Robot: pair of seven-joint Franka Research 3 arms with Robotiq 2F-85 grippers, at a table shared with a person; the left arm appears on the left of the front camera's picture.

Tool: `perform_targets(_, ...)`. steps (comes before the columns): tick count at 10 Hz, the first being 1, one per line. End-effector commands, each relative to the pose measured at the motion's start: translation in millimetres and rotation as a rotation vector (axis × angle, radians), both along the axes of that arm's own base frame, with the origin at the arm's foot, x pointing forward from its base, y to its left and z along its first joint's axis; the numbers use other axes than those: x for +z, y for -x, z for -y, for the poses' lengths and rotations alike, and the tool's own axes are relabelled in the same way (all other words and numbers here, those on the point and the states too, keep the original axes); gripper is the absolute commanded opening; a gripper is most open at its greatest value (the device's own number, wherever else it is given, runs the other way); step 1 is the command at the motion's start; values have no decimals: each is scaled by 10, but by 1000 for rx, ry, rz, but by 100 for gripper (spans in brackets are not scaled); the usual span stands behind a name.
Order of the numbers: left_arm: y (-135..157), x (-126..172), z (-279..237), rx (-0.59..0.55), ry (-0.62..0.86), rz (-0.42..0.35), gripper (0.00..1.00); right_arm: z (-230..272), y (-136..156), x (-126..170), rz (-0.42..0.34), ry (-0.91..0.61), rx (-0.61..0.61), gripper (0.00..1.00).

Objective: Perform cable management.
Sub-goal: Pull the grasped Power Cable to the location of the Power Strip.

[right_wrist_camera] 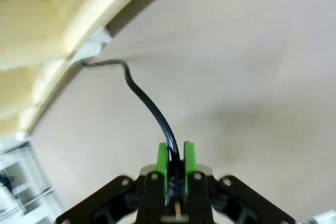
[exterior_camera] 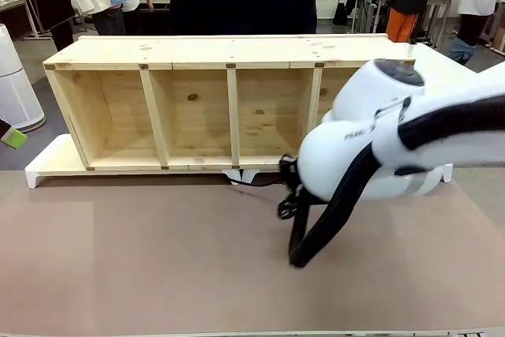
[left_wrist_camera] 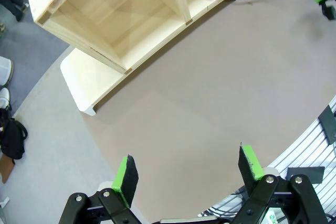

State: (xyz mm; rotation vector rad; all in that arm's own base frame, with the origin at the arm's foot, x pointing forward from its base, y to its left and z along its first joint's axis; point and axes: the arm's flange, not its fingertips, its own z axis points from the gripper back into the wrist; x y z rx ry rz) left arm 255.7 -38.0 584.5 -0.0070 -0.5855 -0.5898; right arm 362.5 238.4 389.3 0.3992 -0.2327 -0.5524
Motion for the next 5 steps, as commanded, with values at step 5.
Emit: perform_targets(5,-23,8,5,-4,-1,12,100,1838,443,-183,13,304,-30,15)
